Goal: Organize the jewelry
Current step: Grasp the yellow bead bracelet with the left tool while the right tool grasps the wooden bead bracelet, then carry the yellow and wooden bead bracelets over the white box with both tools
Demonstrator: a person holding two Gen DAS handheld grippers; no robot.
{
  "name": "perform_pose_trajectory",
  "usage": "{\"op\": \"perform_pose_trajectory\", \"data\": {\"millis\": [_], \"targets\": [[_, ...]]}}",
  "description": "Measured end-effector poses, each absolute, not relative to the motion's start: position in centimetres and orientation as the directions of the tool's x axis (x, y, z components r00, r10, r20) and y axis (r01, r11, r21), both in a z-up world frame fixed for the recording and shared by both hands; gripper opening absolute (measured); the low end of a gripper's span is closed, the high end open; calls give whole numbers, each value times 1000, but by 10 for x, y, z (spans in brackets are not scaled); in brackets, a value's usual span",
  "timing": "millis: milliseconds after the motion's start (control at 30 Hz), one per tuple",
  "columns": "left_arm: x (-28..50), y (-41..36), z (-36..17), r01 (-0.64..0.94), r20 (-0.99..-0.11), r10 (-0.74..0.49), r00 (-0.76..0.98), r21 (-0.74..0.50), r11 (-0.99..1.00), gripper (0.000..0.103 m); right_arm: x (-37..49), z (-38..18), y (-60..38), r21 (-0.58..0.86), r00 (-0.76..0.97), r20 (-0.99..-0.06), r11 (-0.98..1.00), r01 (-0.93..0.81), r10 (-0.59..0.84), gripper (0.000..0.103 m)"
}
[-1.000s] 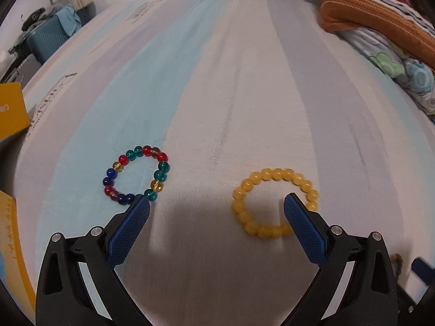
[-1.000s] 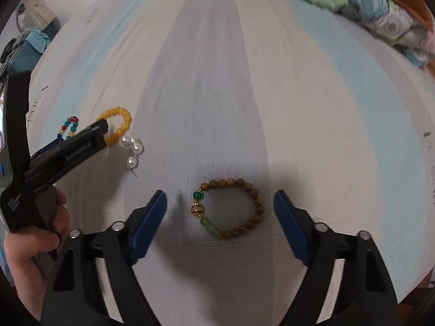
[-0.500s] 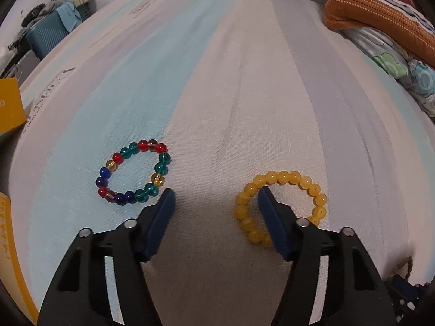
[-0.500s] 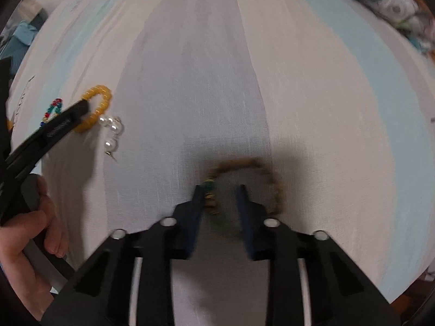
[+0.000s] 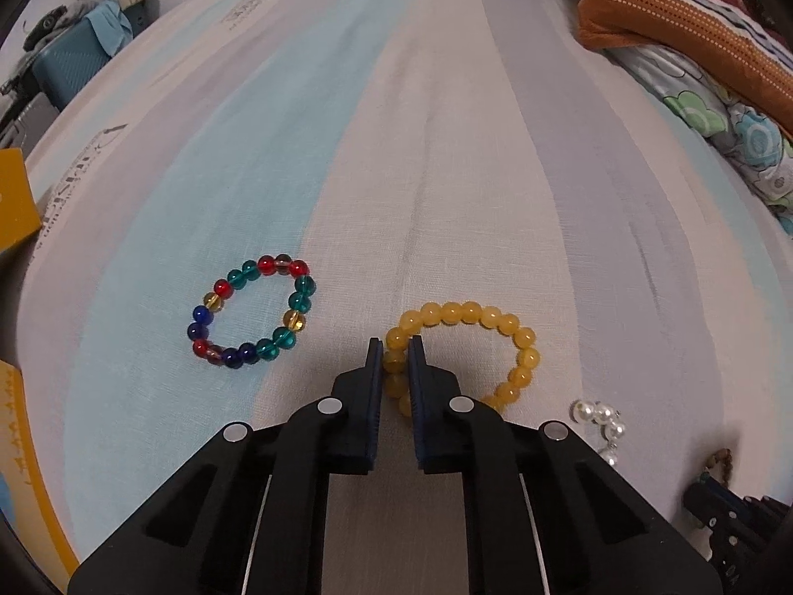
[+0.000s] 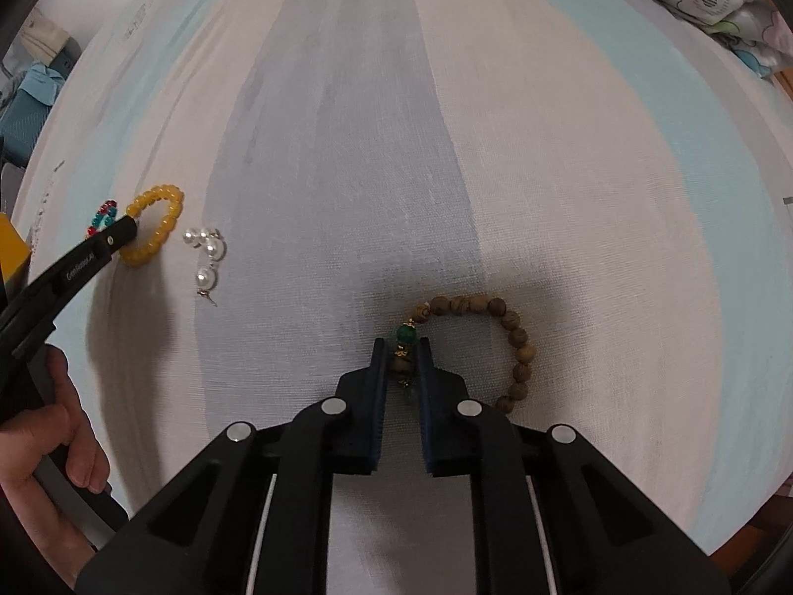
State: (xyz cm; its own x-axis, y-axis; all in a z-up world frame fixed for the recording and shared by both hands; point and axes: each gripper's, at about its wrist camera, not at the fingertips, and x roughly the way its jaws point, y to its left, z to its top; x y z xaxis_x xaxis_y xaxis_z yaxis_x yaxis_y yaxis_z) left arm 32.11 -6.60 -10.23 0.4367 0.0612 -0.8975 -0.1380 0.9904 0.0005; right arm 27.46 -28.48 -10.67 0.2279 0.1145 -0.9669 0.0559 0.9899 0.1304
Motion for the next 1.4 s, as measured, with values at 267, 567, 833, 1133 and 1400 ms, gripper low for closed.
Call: {"op": "perform_pose_trajectory", "data": {"millis": [267,567,833,1133,1400], "targets": [[310,-66,-85,-126,-887,19,461,-44,991,9,270,-91,-281,158,264,-954,986,50,139,10],[299,-66,-60,-100,-869,-30,495,-91,991,9,257,-69,-297,167,322,-935,986,25,150,11],[282,-70,-38,-89,-852,-2,524,-57,994,9,246,-40,-280,88,407,-909,996,-22,89,11],[246,-52,-13,-108,-829,8,559,-63,992,9,242,-26,-251,70,454,-887,996,-58,88,11],[219,-31,13,-132,-803,42,594,-46,990,9,236,-9,-228,65,481,-871,994,-87,99,11]]}}
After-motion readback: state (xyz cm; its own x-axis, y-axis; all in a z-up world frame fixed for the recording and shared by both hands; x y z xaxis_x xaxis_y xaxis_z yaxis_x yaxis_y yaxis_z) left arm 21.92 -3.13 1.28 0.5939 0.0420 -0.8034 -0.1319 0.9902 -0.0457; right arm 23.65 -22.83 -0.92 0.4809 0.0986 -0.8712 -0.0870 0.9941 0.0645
